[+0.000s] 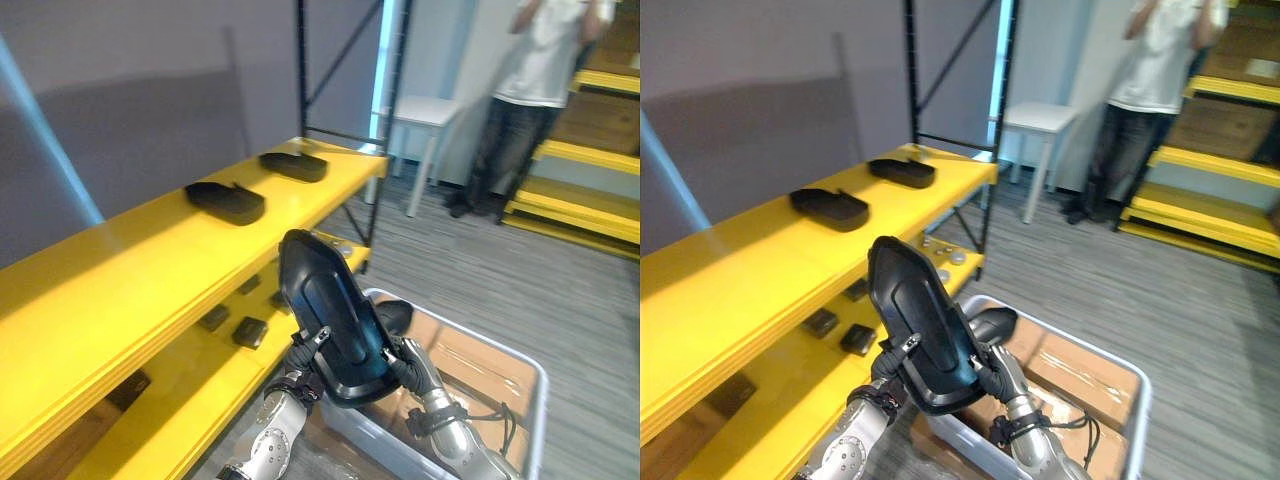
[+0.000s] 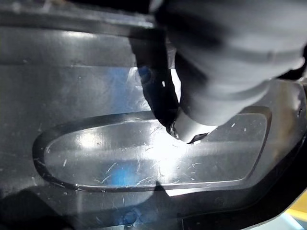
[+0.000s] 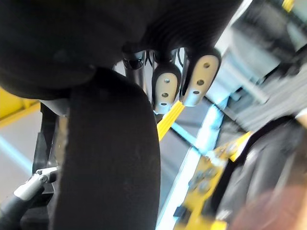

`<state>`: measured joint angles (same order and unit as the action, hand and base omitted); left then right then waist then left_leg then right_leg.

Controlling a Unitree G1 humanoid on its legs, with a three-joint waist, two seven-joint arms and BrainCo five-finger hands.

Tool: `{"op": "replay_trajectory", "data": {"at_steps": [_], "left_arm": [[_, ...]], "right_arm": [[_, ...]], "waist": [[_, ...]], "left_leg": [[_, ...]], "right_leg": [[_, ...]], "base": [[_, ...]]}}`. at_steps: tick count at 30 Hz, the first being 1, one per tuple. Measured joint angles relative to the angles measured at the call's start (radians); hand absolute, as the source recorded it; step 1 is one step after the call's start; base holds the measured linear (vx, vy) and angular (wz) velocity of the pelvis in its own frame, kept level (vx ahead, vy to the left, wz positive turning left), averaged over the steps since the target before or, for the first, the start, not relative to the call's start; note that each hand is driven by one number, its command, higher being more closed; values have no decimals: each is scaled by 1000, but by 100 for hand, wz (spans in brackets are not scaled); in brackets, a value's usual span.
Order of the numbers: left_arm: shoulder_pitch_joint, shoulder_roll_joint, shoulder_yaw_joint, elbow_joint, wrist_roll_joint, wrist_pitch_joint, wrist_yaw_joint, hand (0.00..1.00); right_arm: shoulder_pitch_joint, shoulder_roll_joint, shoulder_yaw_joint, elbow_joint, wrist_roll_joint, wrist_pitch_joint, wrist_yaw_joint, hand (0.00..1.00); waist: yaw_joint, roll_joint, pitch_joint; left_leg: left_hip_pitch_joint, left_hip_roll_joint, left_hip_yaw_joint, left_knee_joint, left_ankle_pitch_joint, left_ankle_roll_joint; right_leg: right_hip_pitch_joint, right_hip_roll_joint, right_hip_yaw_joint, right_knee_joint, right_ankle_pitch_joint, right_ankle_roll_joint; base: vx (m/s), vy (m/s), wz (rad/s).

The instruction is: Walk over and take plastic housings, then place them on the shelf

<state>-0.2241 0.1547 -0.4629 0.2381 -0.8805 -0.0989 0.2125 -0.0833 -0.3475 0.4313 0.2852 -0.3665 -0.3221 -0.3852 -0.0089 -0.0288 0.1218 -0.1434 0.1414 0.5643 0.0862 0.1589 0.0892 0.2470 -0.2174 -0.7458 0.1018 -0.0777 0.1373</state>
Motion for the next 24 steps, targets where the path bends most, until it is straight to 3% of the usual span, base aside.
{"op": "replay_trajectory", "data": {"at_steps": [2,4,5,6,7,8,9,10,11,12,14,17,20,22,24], "left_arm": [[4,21,15,-27,53,-10,-2,100],[24,36,57,-109,153,-4,-4,100],[45,41,80,-157,200,-1,-8,100],[65,45,104,-204,276,2,-23,100],[75,42,107,-222,301,4,-28,100],[94,21,128,-233,365,10,-50,100],[120,15,131,-259,436,17,-54,100],[128,17,131,-277,462,17,-54,100],[139,22,140,-299,508,17,-54,100],[148,29,148,-309,558,15,-46,100],[143,46,151,-310,610,12,-23,100],[121,51,149,-300,674,2,26,100],[122,49,147,-279,710,-1,67,100],[120,52,194,-280,730,-3,89,100],[122,54,244,-279,732,-2,97,100]], "right_arm": [[-1,34,5,4,18,-24,-1,0],[-13,67,15,7,40,-37,-5,0],[-15,81,22,7,48,-42,-9,0],[-2,104,26,3,59,-44,-30,0],[9,112,28,1,66,-44,-39,0],[35,115,25,-2,73,-39,-60,0],[57,125,32,8,83,-30,-77,0],[63,135,31,8,84,-23,-81,0],[73,152,21,7,86,-18,-86,0],[84,171,9,7,87,-16,-88,0],[99,193,-8,2,87,-14,-88,0],[161,217,-90,-46,123,-13,-87,0],[209,229,-121,-71,174,-10,-74,0],[205,233,-166,-86,211,10,-63,0],[216,228,-246,-110,257,38,-59,0]], "waist": [[51,0,0],[54,-1,2],[52,-5,4],[53,-32,10],[59,-24,10],[56,-8,16],[41,-6,21],[33,-6,27],[28,-5,36],[22,-4,39],[16,-4,40],[-21,-9,36],[-20,-10,34],[-21,-10,25],[-31,-4,25]], "left_leg": [[-15,-26,-6,44,-35,20],[-25,-75,-20,60,-77,28],[-34,-75,5,89,-108,22],[-54,-59,31,239,-200,48],[-44,-52,24,307,-243,49],[-25,-78,-28,304,-294,46],[3,-105,-85,267,-300,54],[10,-114,-116,253,-299,54],[36,-135,-170,207,-298,54],[79,-154,-194,158,-283,35],[121,-193,-243,125,-255,27],[132,-265,-389,101,-251,33],[191,-294,-482,62,-234,58],[199,-294,-507,60,-241,47],[199,-286,-509,61,-251,30]], "right_leg": [[9,-44,-12,46,-26,24],[14,-90,-15,91,-78,24],[12,-106,-30,106,-99,15],[22,-151,-55,143,-121,-6],[34,-168,-63,195,-139,-35],[-12,-235,16,431,-108,-137],[-128,-274,171,656,-21,-231],[-180,-261,234,731,-42,-198],[-256,-219,313,803,-85,-133],[-298,-184,355,783,-106,-101],[-334,-141,413,680,-120,-81],[-384,-42,626,434,-125,-62],[-352,-12,613,291,-108,-43],[-314,25,575,195,-72,-79],[-280,40,565,130,-2,-70]], "base": [[90,95,60],[58,124,69],[55,136,78],[107,114,60],[190,143,79],[179,180,105],[145,191,128],[119,154,148],[162,90,148],[177,69,146],[217,5,140],[216,-67,153],[304,-101,120],[316,-100,61],[297,-117,38]]}}
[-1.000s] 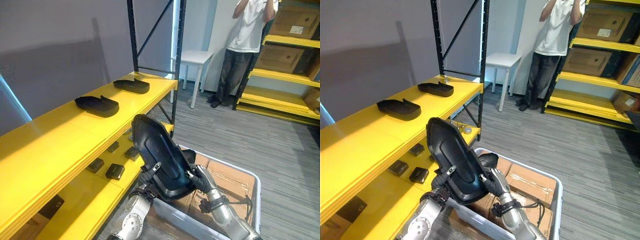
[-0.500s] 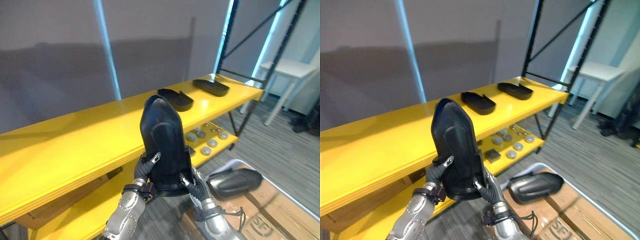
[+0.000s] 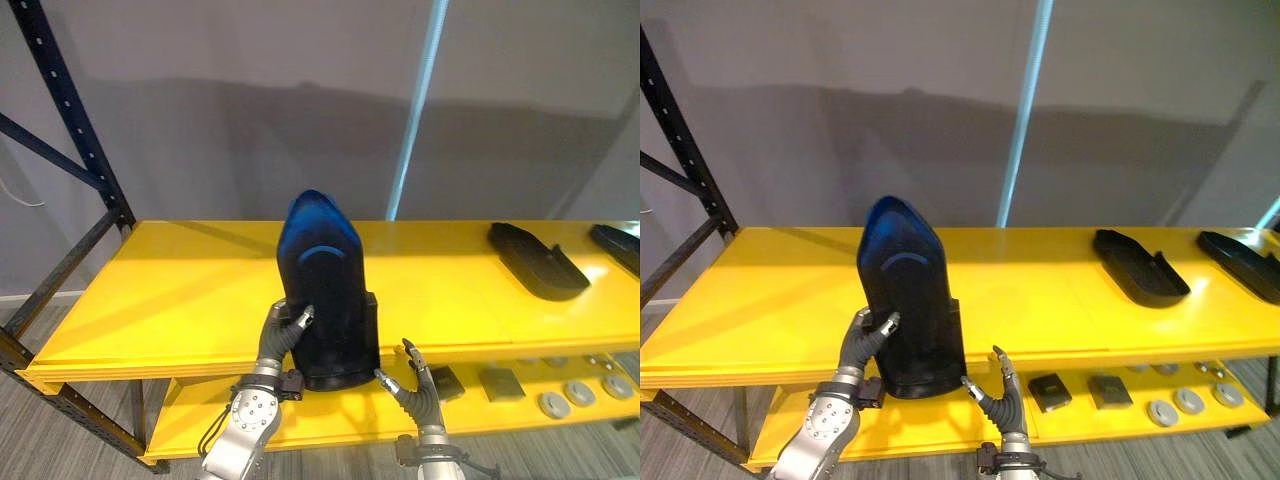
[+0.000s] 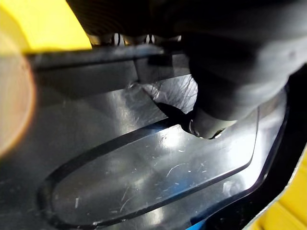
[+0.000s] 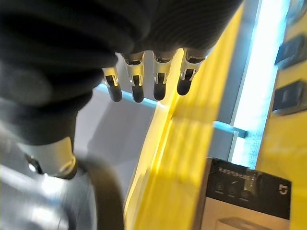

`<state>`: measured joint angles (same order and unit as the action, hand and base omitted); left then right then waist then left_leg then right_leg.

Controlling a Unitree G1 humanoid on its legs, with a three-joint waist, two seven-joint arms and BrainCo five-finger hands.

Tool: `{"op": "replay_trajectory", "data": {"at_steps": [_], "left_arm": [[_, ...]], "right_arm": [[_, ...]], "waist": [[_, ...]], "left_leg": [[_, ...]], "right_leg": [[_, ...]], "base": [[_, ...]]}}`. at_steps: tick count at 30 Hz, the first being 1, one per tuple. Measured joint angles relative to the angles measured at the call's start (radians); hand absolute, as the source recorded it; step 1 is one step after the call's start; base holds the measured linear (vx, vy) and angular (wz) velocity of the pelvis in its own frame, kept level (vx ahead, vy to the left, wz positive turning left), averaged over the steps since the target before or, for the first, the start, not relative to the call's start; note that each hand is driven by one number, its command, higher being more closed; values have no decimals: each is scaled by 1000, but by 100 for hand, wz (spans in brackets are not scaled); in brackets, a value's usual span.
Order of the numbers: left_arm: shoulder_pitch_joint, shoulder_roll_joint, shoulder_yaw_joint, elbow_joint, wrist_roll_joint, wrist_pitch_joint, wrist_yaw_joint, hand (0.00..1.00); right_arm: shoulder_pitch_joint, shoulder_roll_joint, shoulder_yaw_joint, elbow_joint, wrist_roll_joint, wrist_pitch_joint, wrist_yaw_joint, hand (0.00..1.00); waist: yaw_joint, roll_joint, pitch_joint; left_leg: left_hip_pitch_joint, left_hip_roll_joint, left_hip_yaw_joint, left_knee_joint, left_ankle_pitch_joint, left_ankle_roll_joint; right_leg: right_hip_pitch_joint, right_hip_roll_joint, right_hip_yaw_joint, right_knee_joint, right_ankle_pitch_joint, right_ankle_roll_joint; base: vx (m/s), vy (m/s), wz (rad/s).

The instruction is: Walk over and take plastic housings, then place them on the shelf

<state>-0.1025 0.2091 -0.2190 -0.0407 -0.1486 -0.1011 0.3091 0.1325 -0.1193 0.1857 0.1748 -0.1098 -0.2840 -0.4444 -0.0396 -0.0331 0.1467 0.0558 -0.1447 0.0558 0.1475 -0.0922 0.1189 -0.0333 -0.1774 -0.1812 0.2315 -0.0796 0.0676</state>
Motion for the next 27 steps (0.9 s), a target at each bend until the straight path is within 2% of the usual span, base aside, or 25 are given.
{"op": "replay_trajectory", "data": {"at_steps": [2,5,7,9,10,13,15,18,19,20,21,22,25,27], "left_arm": [[0,1,36,1,21,0,7,100],[0,3,46,2,51,-1,5,100],[-2,-3,42,12,56,-5,-7,100],[-3,-3,43,21,55,-6,-25,100],[-5,-3,44,22,54,-6,-33,100],[-34,-1,44,41,49,-6,-73,100],[-60,1,42,61,-4,-6,-110,100],[-77,7,32,64,-103,3,-167,100],[-89,7,25,64,-135,16,-189,100],[-110,7,11,68,-182,48,-198,100],[-122,6,1,77,-207,68,-200,100],[-142,1,-15,106,-245,113,-205,100],[-158,-5,-35,157,-304,182,-203,100],[-160,-5,-35,222,-360,233,-201,100]], "right_arm": [[3,-19,-34,-5,23,26,14,0],[28,-42,-52,-46,26,29,36,0],[31,-43,-54,-48,26,29,56,0],[46,-43,-64,-83,59,28,80,0],[54,-43,-69,-102,72,26,86,0],[76,-43,-125,-175,127,-7,131,0],[78,-42,-178,-234,161,-24,163,0],[77,-43,-254,-312,193,-62,209,0],[74,-43,-276,-332,207,-72,231,0],[73,-43,-296,-357,228,-82,260,0],[73,-44,-304,-368,241,-91,278,0],[70,-48,-309,-403,270,-96,318,0],[70,-49,-314,-455,305,-110,378,0],[70,-50,-329,-483,310,-110,420,0]], "waist": [[4,1,0],[-6,6,0],[-13,19,-6],[-43,47,-11],[-47,54,-12],[-60,72,-8],[-67,74,-6],[-98,76,-4],[-103,79,-3],[-106,82,5],[-110,83,9],[-116,88,17],[-138,92,35],[-143,93,43]], "left_leg": [[1,17,8,8,-13,-22],[19,36,37,18,-21,-52],[27,40,59,17,-19,-63],[37,41,71,14,-18,-64],[37,41,81,14,-18,-64],[46,42,114,15,-18,-65],[51,42,124,13,-18,-65],[53,45,138,8,-18,-65],[55,49,148,-3,-18,-65],[55,53,162,-8,-18,-65],[55,54,163,-9,-18,-65],[57,57,167,-13,-18,-65],[63,61,168,-27,-18,-65],[60,69,187,-50,-19,-65]], "right_leg": [[29,18,-11,-45,12,10],[69,33,-20,-82,14,9],[77,38,-17,-89,13,8],[91,39,-14,-104,13,8],[89,40,-10,-103,13,8],[89,41,13,-103,12,7],[88,44,34,-102,12,7],[78,47,45,-94,12,7],[60,54,62,-78,10,5],[49,58,72,-65,10,5],[45,60,80,-61,10,5],[27,64,93,-39,8,2],[5,71,105,-4,0,-11],[-35,84,122,30,-5,-16]], "base": [[213,-102,2],[184,-92,-4],[104,-34,-18],[65,3,-13],[46,28,-18],[17,51,-24],[-12,38,-20],[-28,28,-14],[-46,20,-28],[-54,19,-28],[-91,20,-30],[-87,15,-22],[-105,1,-17],[-130,-14,-23]]}}
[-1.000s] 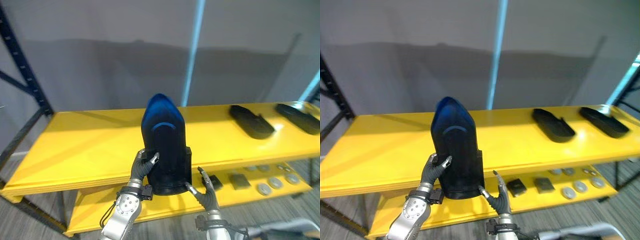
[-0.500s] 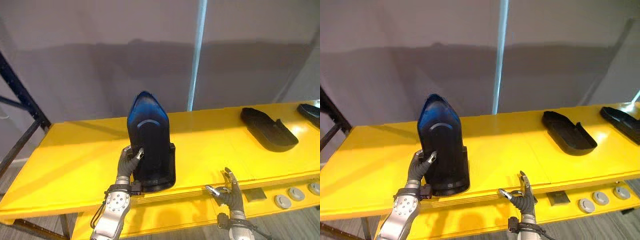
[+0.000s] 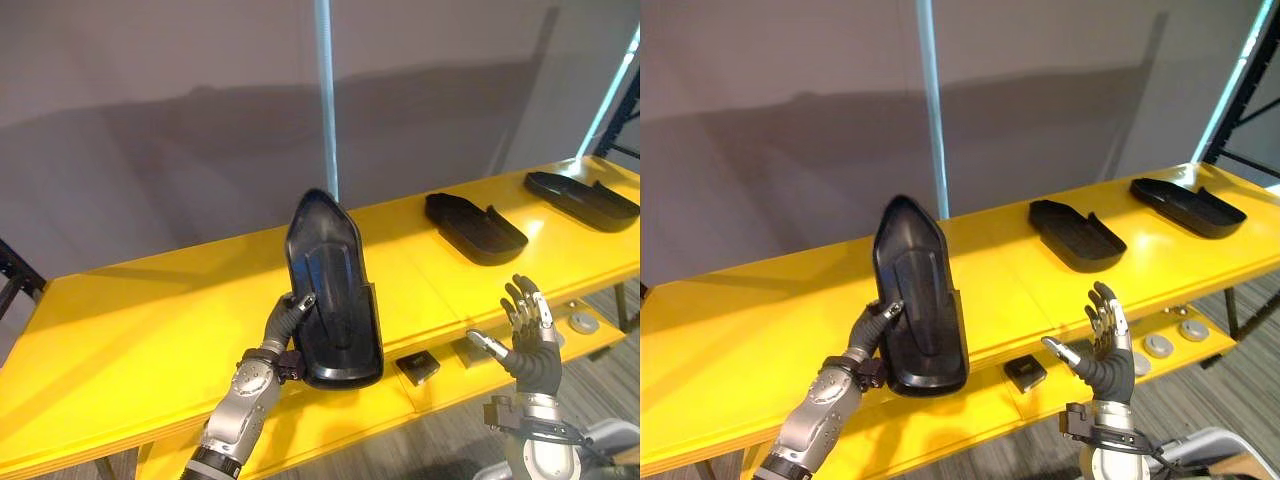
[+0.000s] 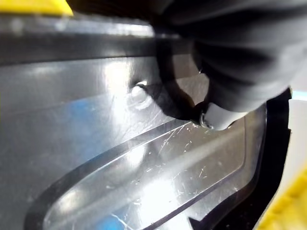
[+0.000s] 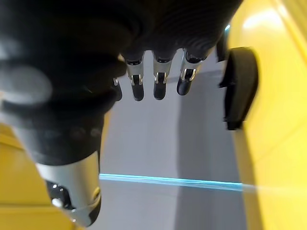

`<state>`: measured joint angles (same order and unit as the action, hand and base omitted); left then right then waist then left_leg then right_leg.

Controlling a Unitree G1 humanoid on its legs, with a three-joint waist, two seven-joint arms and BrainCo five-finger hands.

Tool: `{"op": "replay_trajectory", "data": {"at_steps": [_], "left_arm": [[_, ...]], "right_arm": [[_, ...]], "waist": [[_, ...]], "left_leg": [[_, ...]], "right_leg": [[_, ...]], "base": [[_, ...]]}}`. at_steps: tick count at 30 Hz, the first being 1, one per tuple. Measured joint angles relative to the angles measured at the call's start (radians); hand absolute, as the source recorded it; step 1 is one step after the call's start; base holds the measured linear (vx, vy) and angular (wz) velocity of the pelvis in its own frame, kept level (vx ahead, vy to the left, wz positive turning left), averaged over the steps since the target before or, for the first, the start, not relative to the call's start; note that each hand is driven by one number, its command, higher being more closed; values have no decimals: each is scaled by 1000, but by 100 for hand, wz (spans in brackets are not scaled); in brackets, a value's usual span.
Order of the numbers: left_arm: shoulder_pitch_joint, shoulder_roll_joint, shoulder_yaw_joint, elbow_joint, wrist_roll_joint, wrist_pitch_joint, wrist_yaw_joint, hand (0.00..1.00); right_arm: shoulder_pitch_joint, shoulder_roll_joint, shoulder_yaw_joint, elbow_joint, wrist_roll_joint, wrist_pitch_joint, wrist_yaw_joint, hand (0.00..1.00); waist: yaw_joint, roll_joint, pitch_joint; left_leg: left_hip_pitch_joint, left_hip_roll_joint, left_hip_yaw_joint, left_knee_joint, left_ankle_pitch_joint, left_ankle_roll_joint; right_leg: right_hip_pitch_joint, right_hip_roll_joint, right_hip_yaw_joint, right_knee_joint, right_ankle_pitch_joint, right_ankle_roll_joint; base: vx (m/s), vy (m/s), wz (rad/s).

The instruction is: Walk over and take plastic housings, then place them on the shelf

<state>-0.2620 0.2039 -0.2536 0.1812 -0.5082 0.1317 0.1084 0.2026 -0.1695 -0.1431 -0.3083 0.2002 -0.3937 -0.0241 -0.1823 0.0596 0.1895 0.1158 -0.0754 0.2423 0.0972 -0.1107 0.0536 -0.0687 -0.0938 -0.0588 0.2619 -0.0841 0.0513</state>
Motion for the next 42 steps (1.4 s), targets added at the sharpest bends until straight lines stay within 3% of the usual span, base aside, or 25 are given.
{"op": "replay_trajectory", "data": {"at_steps": [7,17,25,26,32,42], "left_arm": [[-112,2,73,131,-97,18,27,100],[-360,68,159,254,-124,-73,136,100],[-412,130,160,253,-96,-87,195,100],[-420,143,159,251,-96,-82,198,0],[-436,164,159,249,-97,-41,209,0],[-448,165,158,249,-95,-28,278,0]], "right_arm": [[1,-44,-13,1,28,29,73,0],[-89,-111,46,0,70,86,73,0],[-98,-107,161,-50,88,119,58,0],[-98,-105,175,-69,88,119,57,0],[-110,-90,241,-78,88,139,35,0],[-108,-62,283,-61,94,139,6,0]], "waist": [[-12,27,64],[-24,36,198],[-23,35,244],[-22,32,246],[-20,21,255],[-17,10,261]], "left_leg": [[-29,2,31,6,5,-11],[-130,10,45,42,25,-19],[-147,8,59,47,30,-22],[-156,6,62,52,28,-24],[-185,14,69,93,10,-30],[-194,32,57,120,12,-16]], "right_leg": [[-59,1,27,63,-3,-6],[-168,-3,28,111,3,-15],[-199,-9,36,139,2,-28],[-214,-13,39,150,-2,-26],[-230,-14,39,166,-7,-22],[-215,0,21,142,0,-27]], "base": [[-121,-26,-11],[-47,-28,2],[5,5,-1],[0,0,0],[-26,0,0],[-14,-7,2]]}}
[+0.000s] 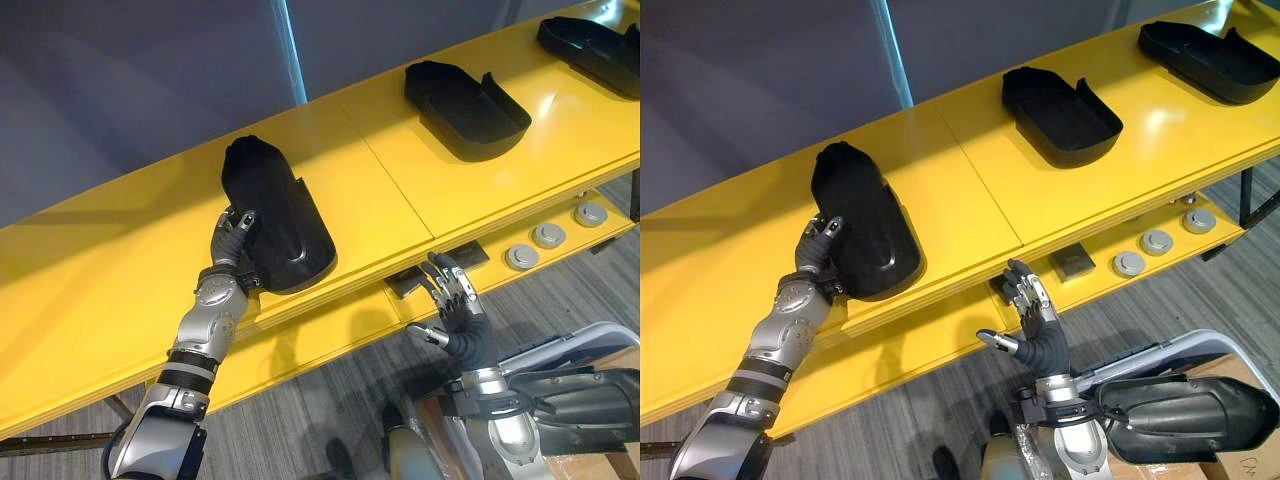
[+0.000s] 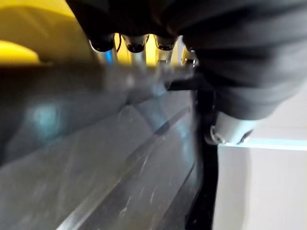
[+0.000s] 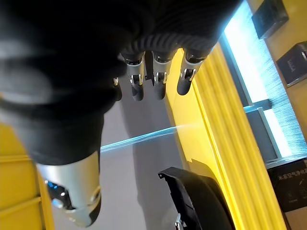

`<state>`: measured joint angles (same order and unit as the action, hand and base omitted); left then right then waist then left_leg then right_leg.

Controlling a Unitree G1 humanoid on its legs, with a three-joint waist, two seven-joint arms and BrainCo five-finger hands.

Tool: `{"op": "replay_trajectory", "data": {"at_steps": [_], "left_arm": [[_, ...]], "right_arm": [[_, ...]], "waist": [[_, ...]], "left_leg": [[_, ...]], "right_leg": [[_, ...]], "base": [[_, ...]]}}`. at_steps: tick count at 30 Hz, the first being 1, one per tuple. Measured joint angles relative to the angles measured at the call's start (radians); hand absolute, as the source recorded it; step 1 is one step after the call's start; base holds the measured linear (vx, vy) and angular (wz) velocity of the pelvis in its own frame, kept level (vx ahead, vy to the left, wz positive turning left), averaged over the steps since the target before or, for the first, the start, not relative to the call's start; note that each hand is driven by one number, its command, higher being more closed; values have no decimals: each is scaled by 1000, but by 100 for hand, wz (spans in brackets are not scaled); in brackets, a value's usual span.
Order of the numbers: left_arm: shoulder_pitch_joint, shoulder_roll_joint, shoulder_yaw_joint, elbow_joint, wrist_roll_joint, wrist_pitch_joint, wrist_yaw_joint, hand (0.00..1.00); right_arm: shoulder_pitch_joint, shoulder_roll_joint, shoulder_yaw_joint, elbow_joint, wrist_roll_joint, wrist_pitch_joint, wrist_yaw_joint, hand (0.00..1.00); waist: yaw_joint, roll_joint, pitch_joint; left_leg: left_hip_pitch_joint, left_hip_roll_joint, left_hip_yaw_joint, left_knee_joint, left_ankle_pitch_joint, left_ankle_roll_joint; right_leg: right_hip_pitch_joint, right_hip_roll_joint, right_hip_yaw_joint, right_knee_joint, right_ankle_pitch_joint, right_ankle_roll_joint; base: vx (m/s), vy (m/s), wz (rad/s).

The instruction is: Walk over and take plastic housings, then place them on the shelf

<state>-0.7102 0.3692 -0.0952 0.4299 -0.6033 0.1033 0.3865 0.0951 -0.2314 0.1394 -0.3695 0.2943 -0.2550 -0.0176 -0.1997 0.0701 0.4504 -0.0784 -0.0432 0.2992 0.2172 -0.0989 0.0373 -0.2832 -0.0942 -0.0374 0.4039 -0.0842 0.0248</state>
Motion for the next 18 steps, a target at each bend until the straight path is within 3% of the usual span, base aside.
{"op": "replay_trajectory", "data": {"at_steps": [11,18], "left_arm": [[6,24,50,38,87,10,101,0],[18,52,113,-9,83,-44,122,0]], "right_arm": [[49,15,5,35,36,0,2,0],[109,45,39,35,32,0,32,0]], "waist": [[9,-12,-3],[11,-21,-15]], "left_leg": [[51,33,4,-17,3,5],[77,46,12,-41,5,6]], "right_leg": [[76,43,-2,-85,39,-23],[110,65,2,-135,57,-36]], "base": [[16,-15,-5],[19,-6,-6]]}}
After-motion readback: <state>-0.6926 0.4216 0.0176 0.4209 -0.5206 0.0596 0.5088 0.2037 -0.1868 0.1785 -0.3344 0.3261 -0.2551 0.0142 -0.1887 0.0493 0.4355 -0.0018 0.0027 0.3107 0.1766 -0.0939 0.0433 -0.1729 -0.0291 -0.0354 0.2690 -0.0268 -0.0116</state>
